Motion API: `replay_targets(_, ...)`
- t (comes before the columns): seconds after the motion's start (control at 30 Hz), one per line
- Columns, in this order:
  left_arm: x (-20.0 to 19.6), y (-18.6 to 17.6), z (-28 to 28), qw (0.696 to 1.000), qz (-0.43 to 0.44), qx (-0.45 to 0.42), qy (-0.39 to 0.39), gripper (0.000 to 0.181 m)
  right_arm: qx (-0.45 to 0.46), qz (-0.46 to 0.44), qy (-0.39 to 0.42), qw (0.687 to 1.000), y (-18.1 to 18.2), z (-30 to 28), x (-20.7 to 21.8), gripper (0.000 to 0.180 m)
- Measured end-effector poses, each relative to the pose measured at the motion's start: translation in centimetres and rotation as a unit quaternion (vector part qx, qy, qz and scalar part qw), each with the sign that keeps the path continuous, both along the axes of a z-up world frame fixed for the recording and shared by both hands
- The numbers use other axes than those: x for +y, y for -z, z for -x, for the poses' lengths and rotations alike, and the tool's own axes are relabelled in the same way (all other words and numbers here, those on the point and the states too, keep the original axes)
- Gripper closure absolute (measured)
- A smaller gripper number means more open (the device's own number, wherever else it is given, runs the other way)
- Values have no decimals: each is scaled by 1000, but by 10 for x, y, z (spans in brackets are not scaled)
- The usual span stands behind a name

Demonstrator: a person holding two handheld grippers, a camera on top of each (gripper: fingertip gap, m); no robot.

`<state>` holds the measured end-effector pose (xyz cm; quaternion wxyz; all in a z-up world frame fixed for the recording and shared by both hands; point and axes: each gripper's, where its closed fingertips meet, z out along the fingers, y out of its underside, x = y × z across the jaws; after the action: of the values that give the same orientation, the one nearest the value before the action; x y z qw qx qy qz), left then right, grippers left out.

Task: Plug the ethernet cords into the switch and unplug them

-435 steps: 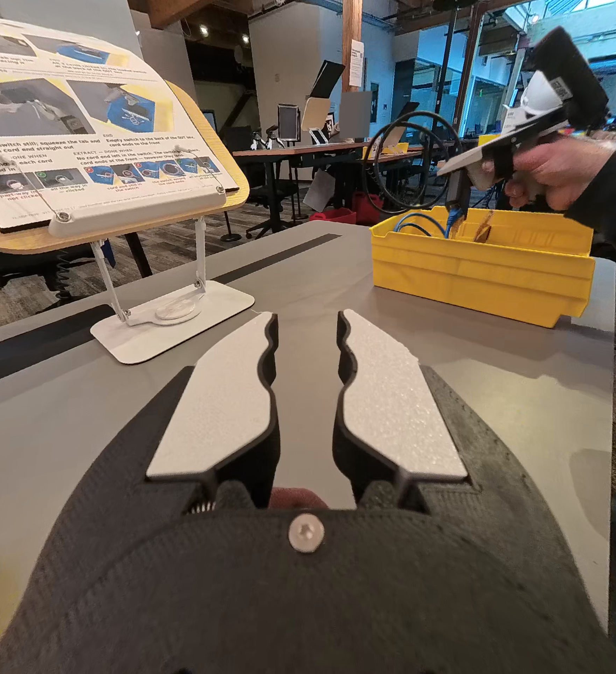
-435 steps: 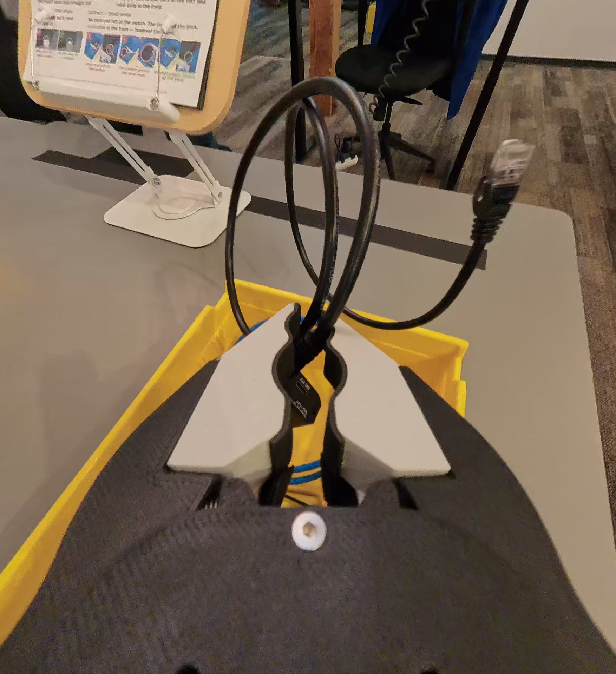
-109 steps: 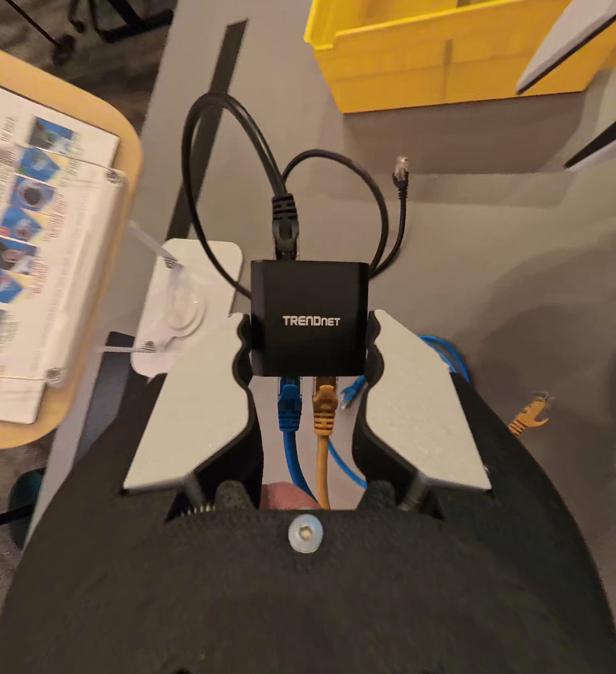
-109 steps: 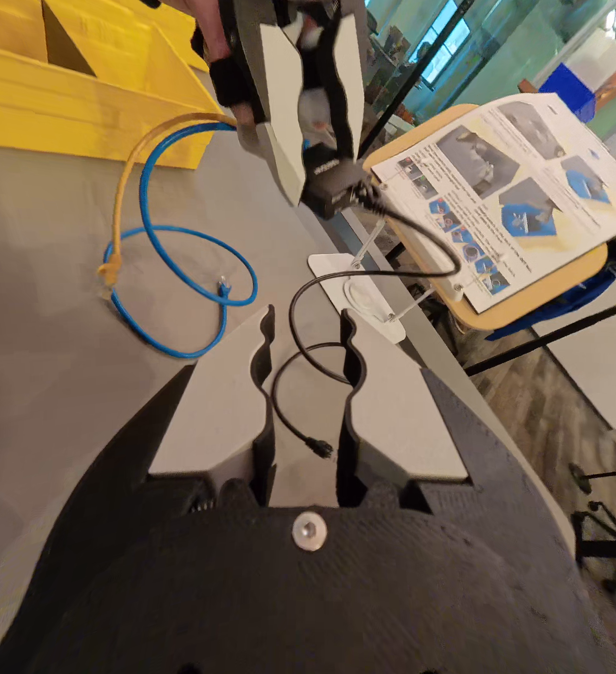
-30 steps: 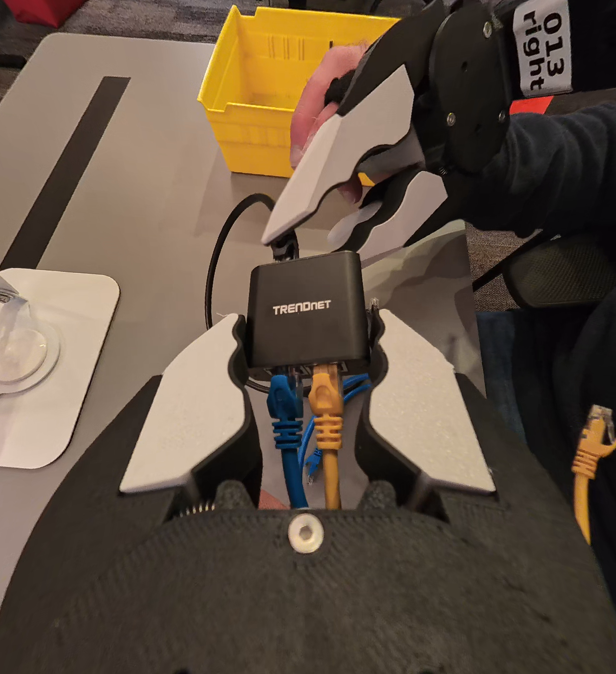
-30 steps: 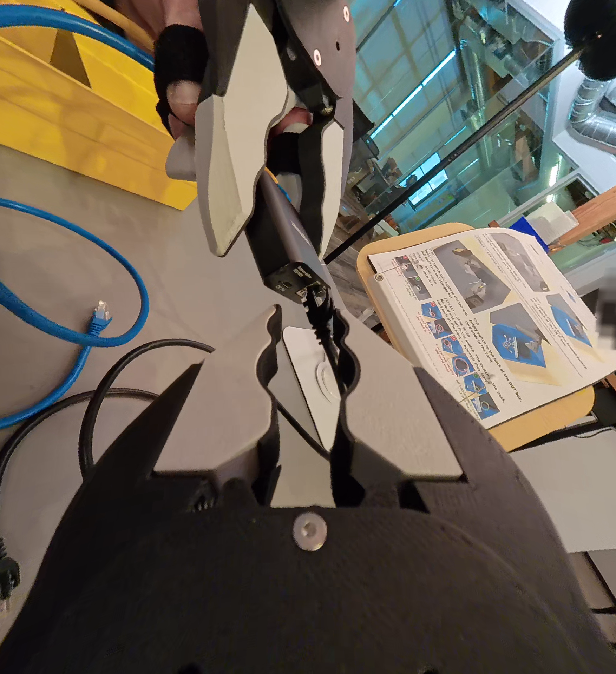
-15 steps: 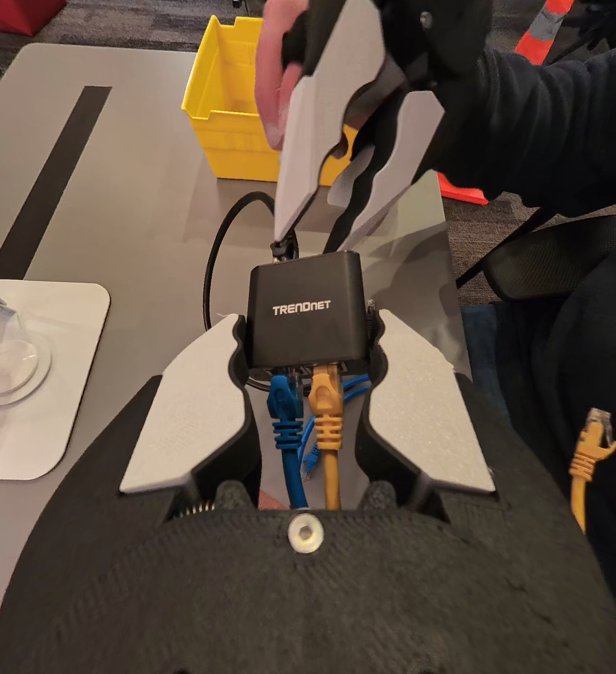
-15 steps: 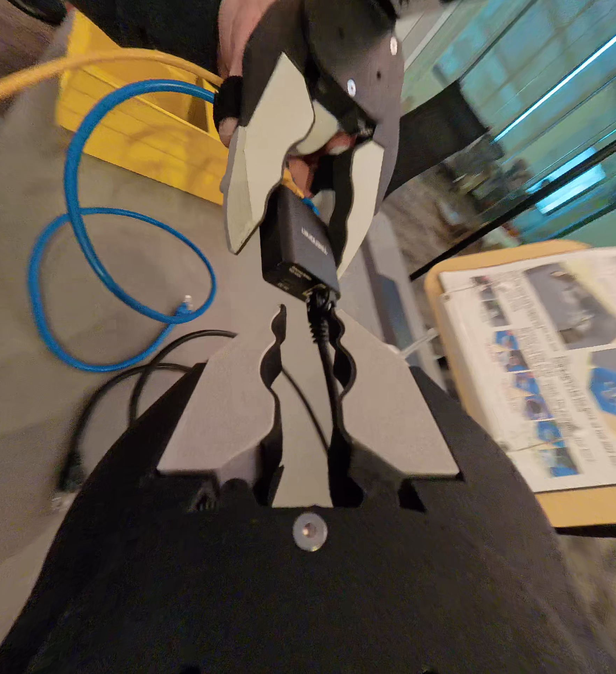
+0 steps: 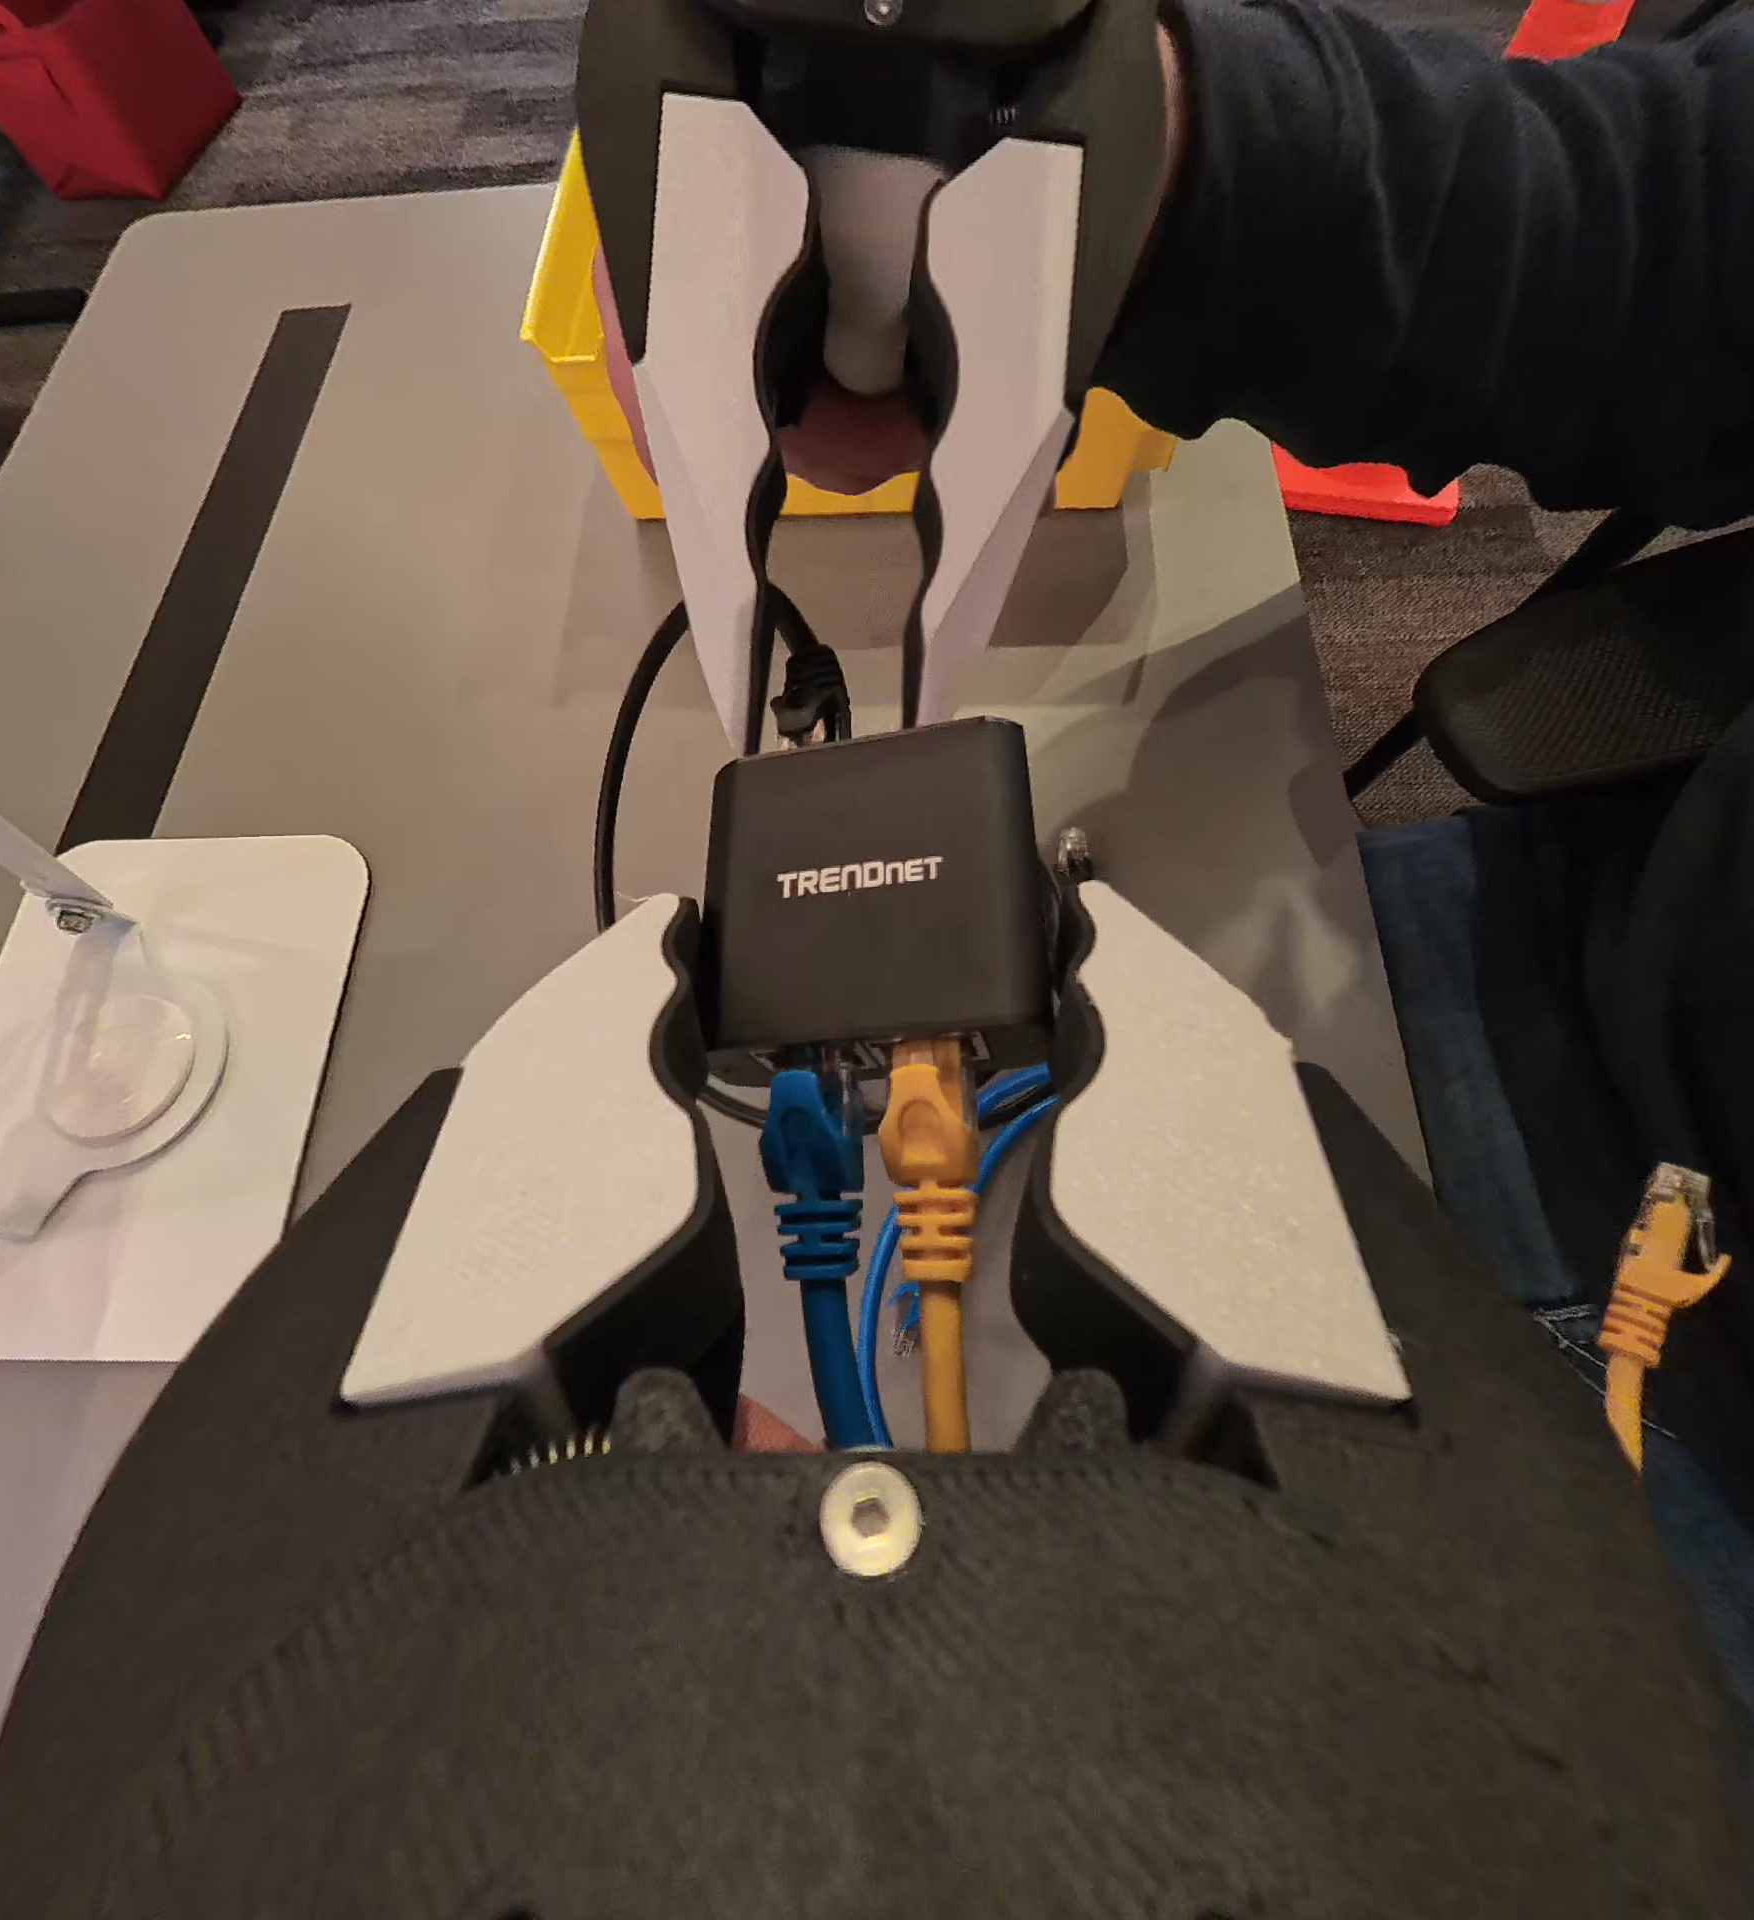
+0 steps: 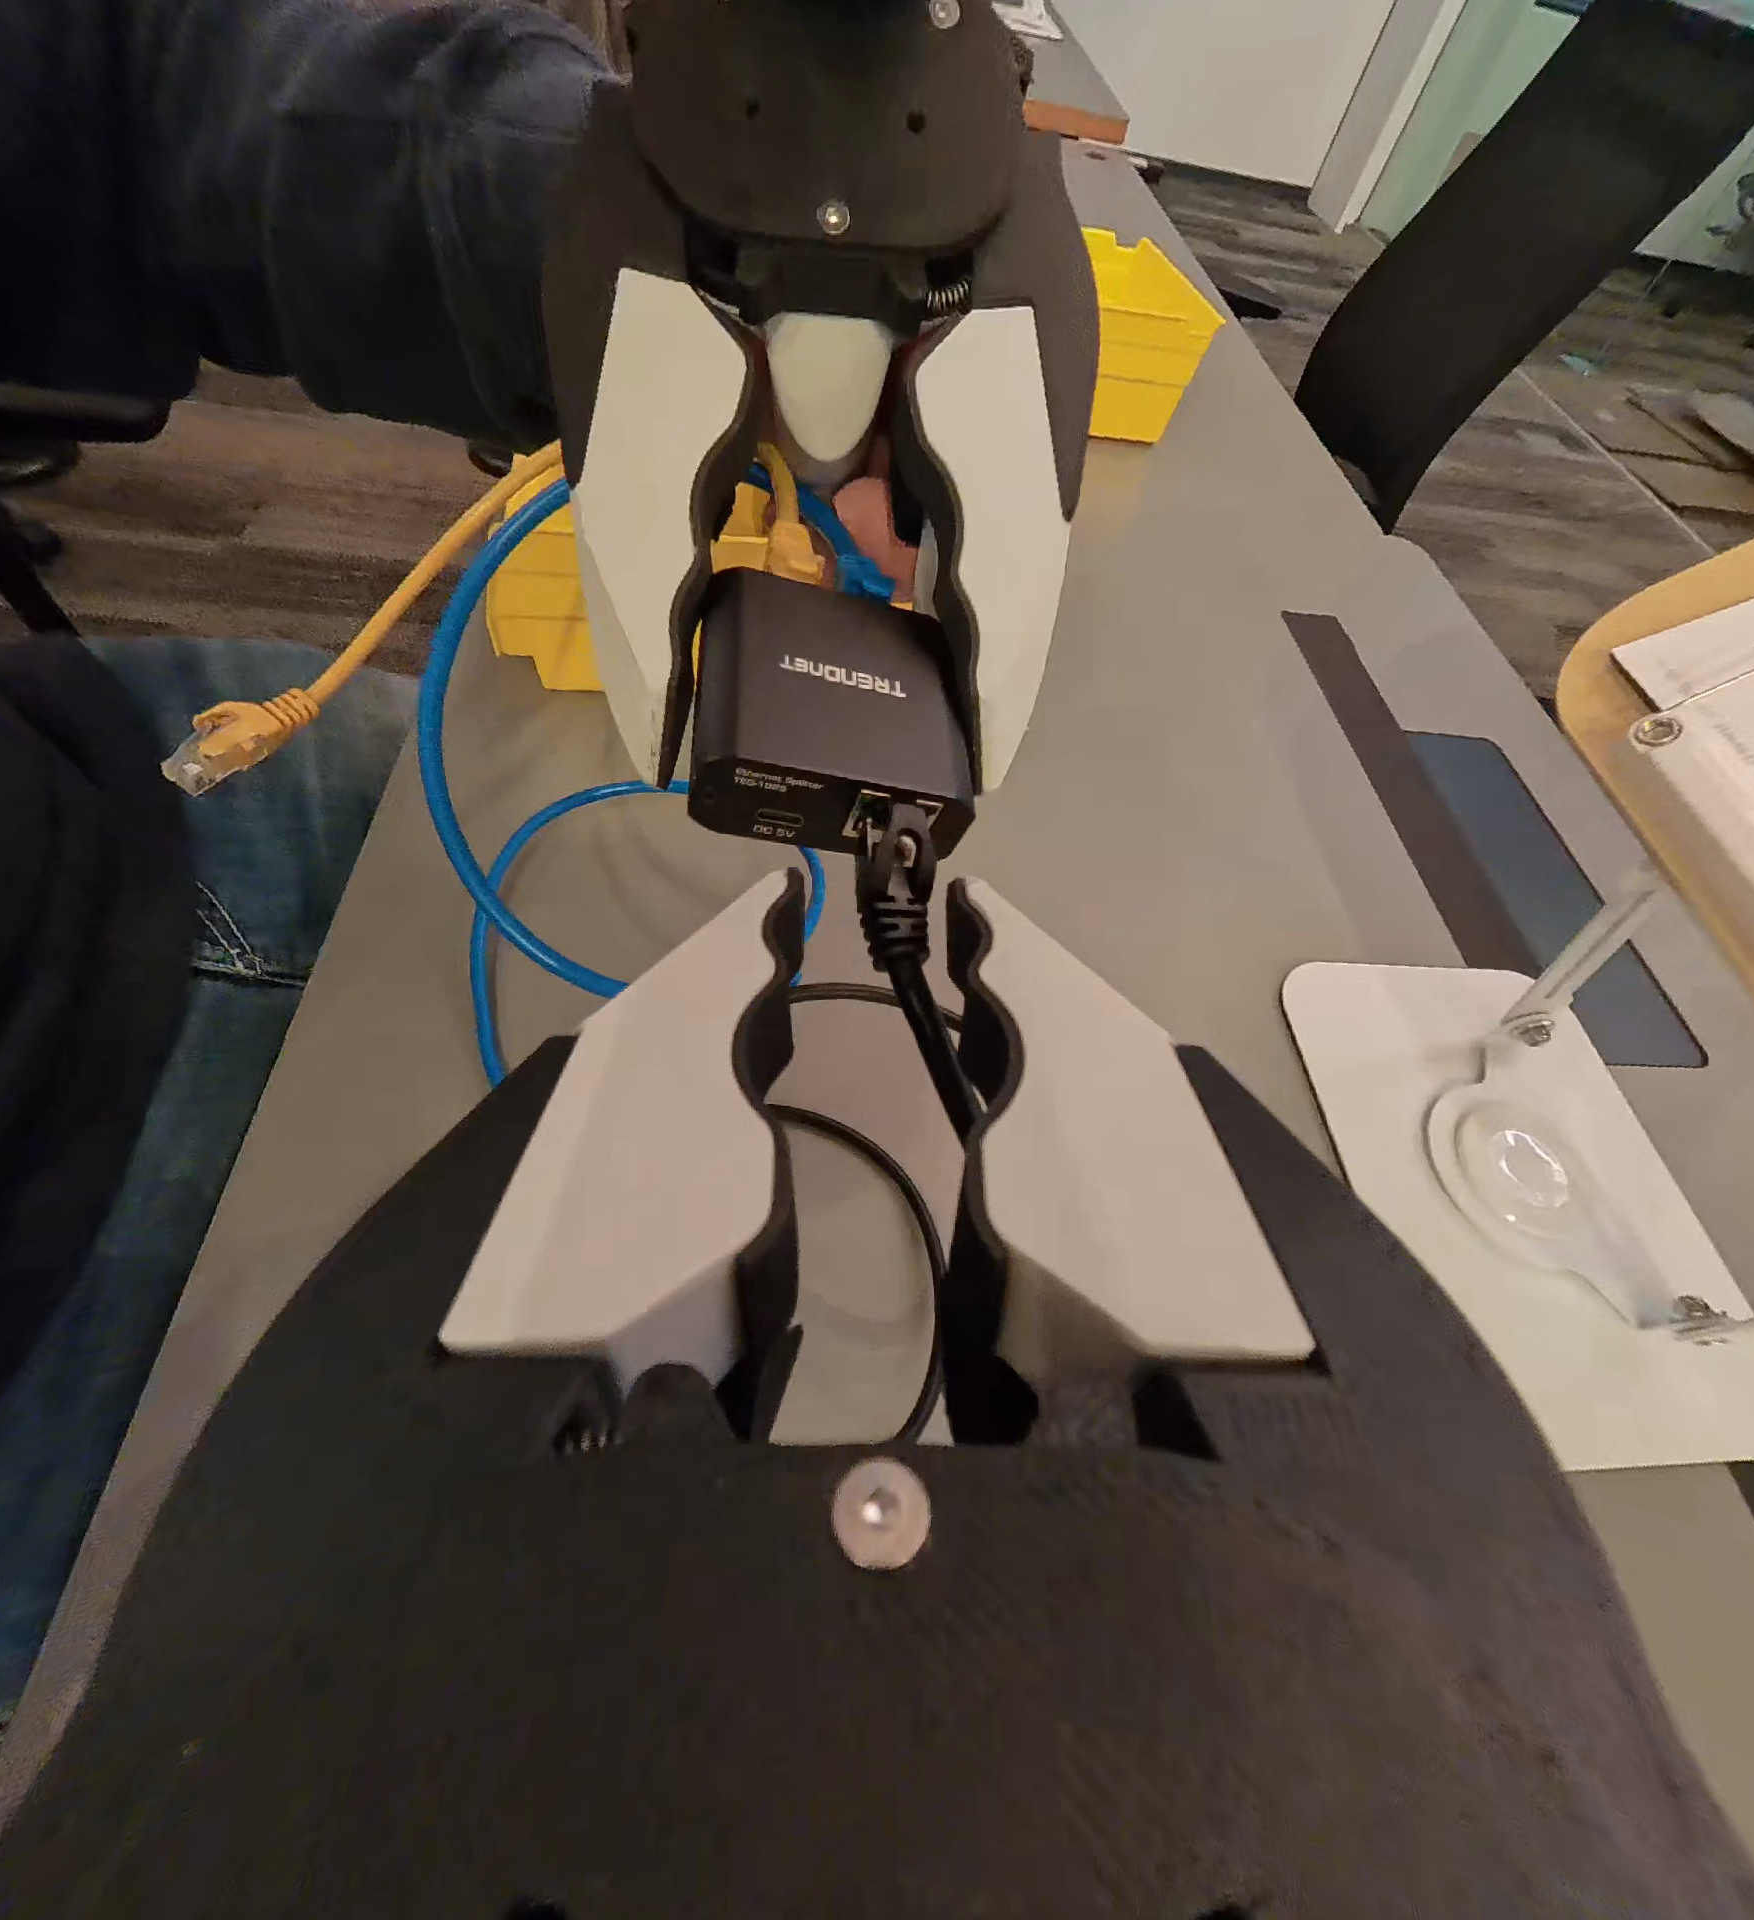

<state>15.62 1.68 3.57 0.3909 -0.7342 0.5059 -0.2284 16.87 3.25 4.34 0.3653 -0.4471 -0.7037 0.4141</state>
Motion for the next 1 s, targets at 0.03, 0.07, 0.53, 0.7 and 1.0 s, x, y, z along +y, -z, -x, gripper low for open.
replay_targets(0.03,0,0,1,1000,0,-4,0,116,1,5,4,1000,0,1,1,160)
replay_targets(0.07,0,-1,1,1000,-2,-7,1,116,5,13,7,1000,-1,2,2,166)
replay_targets(0.53,-6,5,6,998,-57,-1,8,117,31,112,-22,993,-5,7,-7,170)
replay_targets(0.7,-8,7,15,999,-38,-39,2,112,66,116,-8,991,-8,16,-9,170)
replay_targets(1.0,-16,18,16,999,-28,-18,2,117,81,158,-19,984,10,18,-16,170)
